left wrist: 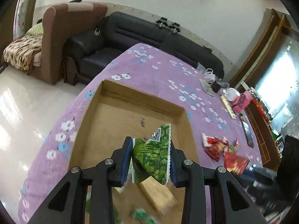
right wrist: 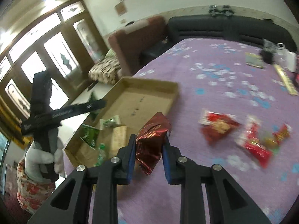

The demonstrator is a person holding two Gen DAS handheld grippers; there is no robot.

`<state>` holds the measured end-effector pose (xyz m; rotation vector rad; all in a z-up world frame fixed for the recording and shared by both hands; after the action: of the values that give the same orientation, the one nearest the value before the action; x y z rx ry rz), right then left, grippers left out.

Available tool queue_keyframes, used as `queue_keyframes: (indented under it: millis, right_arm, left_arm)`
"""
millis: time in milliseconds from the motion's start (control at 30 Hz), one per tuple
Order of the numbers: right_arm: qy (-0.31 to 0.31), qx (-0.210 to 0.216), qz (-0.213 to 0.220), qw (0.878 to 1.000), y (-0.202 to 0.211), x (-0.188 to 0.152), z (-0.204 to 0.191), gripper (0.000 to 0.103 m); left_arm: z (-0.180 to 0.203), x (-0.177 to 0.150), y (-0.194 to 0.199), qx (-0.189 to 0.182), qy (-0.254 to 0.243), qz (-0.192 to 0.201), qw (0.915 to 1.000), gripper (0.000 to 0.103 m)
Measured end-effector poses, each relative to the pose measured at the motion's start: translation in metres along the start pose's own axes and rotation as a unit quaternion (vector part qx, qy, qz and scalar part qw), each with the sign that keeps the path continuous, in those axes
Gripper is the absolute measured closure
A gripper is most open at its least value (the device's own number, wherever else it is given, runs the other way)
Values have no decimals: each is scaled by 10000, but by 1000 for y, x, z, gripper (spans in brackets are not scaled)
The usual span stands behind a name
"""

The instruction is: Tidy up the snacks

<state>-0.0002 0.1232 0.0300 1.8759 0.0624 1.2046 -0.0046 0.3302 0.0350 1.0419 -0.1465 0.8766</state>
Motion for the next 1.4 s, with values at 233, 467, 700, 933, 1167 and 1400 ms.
queue_keyframes:
  millis: [233, 467, 700, 933, 1167, 1400]
  right_arm:
    - [186, 105, -531, 9984, -77, 21, -27, 78]
    - [119, 26, -602, 9981, -102, 27, -25, 73]
    - [-110, -141, -365, 9992, -70, 26, -13, 63]
    - [-343, -341, 108, 9988, -1, 12, 9, 59]
    - [-643, -654, 677, 9935, 90, -11, 35, 57]
    - [-699, -1258, 1404, 9796, 223, -18, 49, 54]
  left_arm:
    - [-25, 16, -30, 173, 306, -224, 9991, 67]
    - [-31, 20, -20, -94, 487, -179, 9986, 51]
    - [-11, 12, 21, -377, 437, 130, 9982, 35]
    - [33, -10, 92, -1210, 399, 564, 9902, 6]
    - [78, -40, 151, -2105, 367, 575, 9752, 6]
    - [140, -75, 240, -2588, -439, 1021, 9595, 6]
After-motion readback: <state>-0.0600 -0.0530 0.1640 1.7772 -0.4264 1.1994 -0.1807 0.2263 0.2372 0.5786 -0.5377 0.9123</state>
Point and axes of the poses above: each gripper's, at about its wrist camera, not at the fingertips, and y roughly against the way its jaws point, z to its right, x to its top, the point moved 5 cm from there along -y, roughly the way its jaws point, and after that the axes turned 15 degrees about y, right-handed, at the moved point
